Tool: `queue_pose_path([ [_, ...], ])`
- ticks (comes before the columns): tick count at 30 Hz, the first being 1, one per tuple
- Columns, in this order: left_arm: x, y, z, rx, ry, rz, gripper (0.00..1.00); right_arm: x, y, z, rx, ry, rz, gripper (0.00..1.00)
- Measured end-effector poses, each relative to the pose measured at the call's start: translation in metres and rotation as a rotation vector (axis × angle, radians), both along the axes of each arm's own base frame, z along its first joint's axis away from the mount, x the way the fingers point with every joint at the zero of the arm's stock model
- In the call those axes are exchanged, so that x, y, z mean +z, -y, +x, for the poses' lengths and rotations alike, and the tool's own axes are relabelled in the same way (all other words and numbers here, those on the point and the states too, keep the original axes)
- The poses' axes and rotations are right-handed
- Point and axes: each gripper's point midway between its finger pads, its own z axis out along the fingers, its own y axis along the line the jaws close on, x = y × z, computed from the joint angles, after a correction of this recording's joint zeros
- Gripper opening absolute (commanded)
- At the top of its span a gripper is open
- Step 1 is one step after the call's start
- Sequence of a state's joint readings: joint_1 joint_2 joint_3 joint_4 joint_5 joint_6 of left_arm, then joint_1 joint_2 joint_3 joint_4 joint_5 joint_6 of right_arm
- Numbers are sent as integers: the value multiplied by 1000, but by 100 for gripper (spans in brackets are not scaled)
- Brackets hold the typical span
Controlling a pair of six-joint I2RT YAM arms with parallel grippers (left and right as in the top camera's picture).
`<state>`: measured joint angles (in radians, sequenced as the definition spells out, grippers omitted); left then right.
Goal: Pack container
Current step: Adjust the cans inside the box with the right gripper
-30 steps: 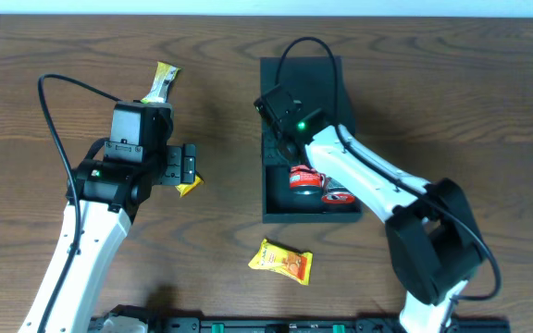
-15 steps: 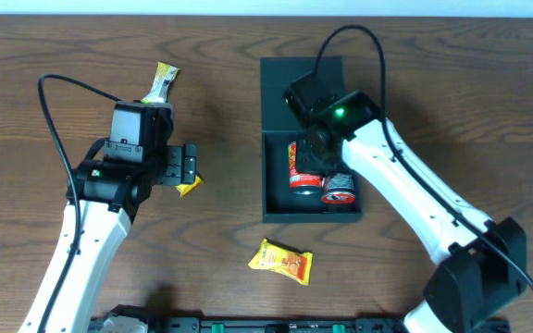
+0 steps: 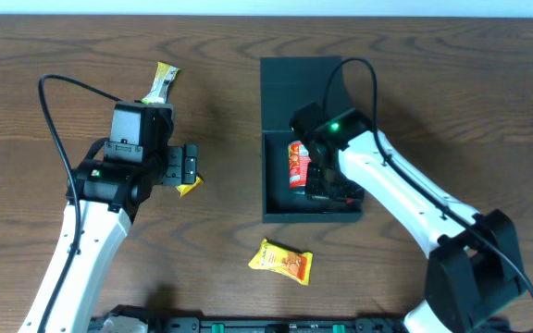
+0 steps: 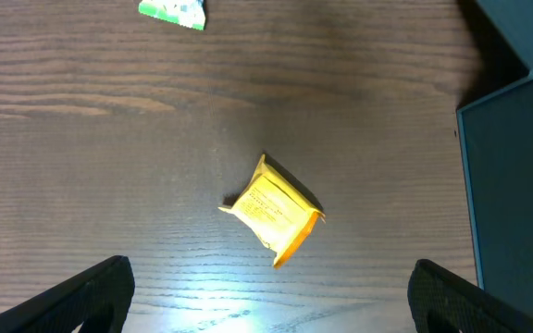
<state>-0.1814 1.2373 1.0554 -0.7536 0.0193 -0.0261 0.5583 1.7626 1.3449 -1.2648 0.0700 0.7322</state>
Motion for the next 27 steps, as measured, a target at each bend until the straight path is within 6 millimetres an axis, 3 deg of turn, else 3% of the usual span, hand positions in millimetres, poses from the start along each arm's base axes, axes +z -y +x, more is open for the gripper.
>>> queue_pose_path([
  [5,0,0,0,0,0,0,96,-15,6,-7,-10,-21,-11,1],
  [11,0,0,0,0,0,0,96,-27,7,0,-11,20,-11,2],
  [20,0,0,0,0,0,0,96,-25,18,20,1,121,-85,1],
  [27,0,0,0,0,0,0,96,-25,15,35,6,184,-77,2],
])
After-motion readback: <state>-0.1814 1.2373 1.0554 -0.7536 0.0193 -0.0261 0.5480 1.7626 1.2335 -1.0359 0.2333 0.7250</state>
